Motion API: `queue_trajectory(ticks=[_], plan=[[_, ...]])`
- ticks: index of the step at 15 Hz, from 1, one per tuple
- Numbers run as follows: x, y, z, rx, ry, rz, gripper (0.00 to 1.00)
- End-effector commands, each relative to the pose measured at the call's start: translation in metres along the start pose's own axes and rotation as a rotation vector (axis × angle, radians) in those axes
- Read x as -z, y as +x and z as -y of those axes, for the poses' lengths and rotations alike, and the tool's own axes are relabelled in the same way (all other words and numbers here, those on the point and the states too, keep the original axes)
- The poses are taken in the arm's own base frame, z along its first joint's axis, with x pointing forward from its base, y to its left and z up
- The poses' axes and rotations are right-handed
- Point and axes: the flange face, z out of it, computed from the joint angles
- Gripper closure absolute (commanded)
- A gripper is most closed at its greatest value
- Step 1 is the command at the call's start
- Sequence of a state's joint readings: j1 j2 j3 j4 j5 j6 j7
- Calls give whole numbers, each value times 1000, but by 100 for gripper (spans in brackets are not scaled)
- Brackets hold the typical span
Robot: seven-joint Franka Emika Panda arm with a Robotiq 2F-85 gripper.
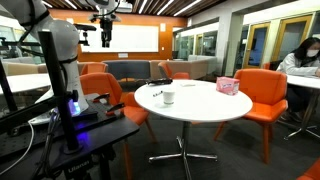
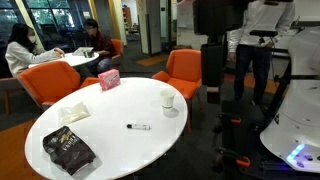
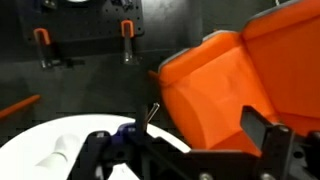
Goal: Put the marker in the white cup
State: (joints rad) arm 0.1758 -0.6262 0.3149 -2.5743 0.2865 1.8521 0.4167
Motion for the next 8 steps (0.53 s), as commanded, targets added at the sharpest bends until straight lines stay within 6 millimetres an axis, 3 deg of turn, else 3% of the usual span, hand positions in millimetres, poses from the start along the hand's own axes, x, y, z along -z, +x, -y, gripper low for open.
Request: queue_trajectory(ticks=[1, 8], plan=[[4, 41, -12, -24, 7, -30, 0], [-3, 157, -80, 94, -53, -228, 0]])
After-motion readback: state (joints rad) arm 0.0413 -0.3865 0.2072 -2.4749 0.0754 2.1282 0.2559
